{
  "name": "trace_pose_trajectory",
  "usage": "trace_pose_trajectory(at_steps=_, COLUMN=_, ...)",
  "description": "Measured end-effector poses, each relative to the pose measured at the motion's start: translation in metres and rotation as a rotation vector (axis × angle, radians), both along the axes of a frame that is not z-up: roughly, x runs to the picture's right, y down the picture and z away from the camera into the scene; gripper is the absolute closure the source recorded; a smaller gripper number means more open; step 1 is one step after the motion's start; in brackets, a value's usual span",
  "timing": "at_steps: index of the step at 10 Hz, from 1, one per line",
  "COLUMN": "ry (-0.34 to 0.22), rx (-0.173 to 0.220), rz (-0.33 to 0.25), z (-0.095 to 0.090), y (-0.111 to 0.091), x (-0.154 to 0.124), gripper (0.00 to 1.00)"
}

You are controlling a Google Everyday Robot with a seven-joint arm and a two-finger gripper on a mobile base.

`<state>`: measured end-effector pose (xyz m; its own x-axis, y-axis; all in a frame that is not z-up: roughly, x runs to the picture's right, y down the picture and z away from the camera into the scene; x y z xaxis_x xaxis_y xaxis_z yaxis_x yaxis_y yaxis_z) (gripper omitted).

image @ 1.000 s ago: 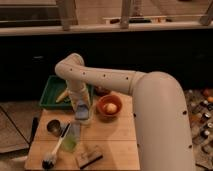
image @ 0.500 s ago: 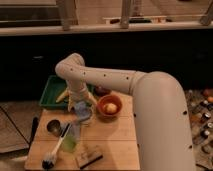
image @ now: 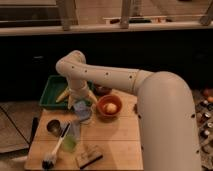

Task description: Place sponge in paper cup

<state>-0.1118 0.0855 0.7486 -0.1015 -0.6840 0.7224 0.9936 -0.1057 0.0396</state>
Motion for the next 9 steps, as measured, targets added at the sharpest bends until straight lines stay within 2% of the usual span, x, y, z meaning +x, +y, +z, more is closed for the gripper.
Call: trace_pose_trajectory(at_steps=9, ry=-0.035, rx=0.052, rz=0.023, z=-0.019, y=-0.024, x=-0.004, gripper=0.2)
